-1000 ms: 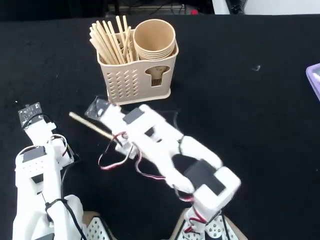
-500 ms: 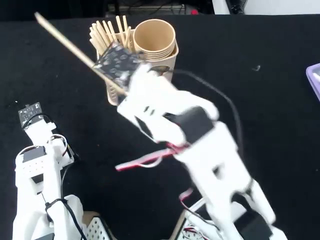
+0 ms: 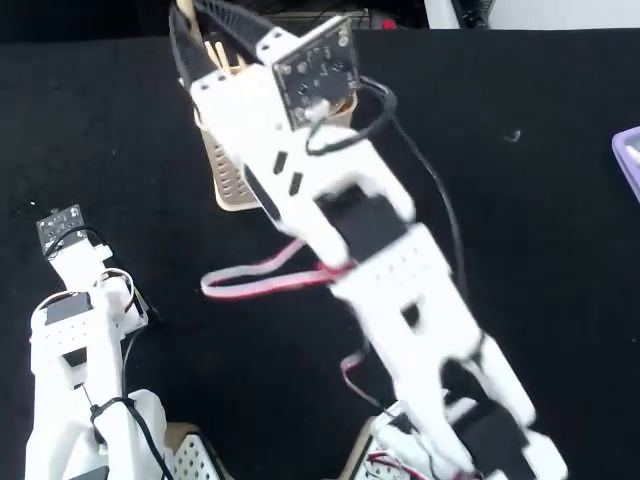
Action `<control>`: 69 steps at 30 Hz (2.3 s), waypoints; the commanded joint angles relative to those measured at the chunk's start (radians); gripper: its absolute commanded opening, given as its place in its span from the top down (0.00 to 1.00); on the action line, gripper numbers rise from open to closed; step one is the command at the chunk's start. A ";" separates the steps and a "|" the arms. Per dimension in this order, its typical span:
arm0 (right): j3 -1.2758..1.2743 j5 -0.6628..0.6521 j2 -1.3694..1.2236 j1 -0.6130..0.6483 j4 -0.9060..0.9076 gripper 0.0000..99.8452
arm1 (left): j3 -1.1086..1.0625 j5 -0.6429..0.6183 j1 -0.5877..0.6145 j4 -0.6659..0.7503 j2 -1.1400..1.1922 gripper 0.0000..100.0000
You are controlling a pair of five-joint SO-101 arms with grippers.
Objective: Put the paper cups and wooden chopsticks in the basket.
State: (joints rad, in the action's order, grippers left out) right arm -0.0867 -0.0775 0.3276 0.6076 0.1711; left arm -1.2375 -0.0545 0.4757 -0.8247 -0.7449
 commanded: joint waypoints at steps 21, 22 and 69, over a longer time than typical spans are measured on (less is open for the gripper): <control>0.002 0.015 -0.364 -0.112 -0.025 0.94 | 0.007 0.005 -0.004 0.011 -0.021 0.86; 0.001 0.017 -0.364 -0.112 -0.011 0.91 | 0.007 0.005 -0.004 0.011 -0.021 0.86; -1.423 0.098 1.511 -0.568 0.901 0.98 | -0.180 0.077 -0.077 -0.189 -0.841 0.97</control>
State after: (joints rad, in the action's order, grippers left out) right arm -1.4461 -0.0422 1.6947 0.0522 1.0457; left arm -1.3633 -0.0422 0.4618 -0.9843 -1.4032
